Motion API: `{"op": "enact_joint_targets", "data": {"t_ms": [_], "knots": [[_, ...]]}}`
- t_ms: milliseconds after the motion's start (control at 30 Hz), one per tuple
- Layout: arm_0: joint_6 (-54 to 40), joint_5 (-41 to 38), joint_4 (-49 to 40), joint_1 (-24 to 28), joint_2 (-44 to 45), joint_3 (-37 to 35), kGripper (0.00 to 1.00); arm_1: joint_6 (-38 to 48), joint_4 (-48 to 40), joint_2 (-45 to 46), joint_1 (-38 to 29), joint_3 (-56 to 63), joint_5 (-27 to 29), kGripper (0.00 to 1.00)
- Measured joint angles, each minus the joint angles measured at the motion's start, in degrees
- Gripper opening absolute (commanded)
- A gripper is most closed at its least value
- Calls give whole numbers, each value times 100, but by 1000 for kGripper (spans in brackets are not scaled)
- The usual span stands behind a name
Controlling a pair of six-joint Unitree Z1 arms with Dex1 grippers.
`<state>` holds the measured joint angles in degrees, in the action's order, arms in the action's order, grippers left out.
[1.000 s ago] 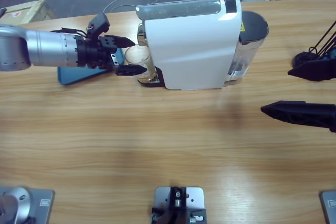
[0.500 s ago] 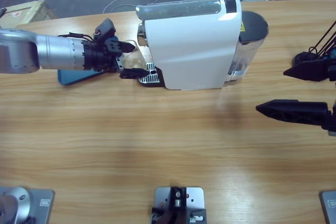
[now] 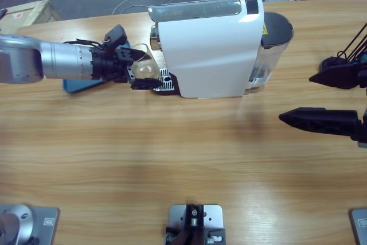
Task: Pour coffee
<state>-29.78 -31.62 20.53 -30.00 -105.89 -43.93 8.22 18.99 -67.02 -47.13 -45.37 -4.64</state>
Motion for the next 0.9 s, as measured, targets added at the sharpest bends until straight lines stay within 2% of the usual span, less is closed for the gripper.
{"op": "enact_joint_targets", "data": {"t_ms": [533, 900], "knots": [[85, -67, 70, -350, 30, 21, 977, 67, -171, 0, 0, 114, 0, 1000], [101, -67, 72, -438, 302, 290, 977, 235, -401, 1, 0, 334, 0, 1000]]}}
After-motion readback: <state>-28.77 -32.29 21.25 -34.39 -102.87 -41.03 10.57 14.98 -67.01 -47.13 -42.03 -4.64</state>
